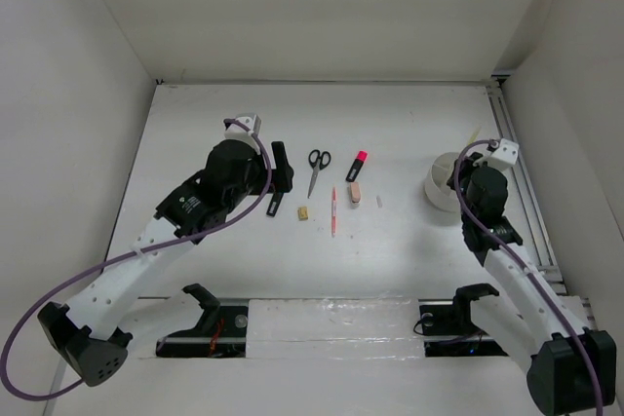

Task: Sort the stationery into containers
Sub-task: Place the pen in the storage box.

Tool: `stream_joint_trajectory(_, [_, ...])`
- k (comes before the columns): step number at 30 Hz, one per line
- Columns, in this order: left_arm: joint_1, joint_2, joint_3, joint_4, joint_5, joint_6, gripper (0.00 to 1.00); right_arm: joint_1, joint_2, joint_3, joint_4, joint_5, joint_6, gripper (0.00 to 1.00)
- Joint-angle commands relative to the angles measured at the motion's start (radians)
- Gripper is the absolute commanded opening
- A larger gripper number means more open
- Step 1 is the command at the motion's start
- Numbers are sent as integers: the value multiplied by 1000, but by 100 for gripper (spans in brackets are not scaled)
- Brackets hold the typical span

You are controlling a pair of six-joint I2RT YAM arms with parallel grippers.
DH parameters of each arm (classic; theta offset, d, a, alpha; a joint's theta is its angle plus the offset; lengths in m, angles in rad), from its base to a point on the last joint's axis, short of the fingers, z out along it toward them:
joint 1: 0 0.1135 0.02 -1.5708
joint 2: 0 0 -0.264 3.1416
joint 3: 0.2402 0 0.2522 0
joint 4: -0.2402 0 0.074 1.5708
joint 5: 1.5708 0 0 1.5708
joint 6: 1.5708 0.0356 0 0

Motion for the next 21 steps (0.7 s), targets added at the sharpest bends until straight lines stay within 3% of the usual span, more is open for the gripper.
stream_joint_trajectory(1, [6,-24,-7,31,9,11,100,-5,0,6,4,55,29,0])
stream_joint_trajectory(21, [6,-15,-7,31,9,11,100,-5,173,57,-25,120,9,0])
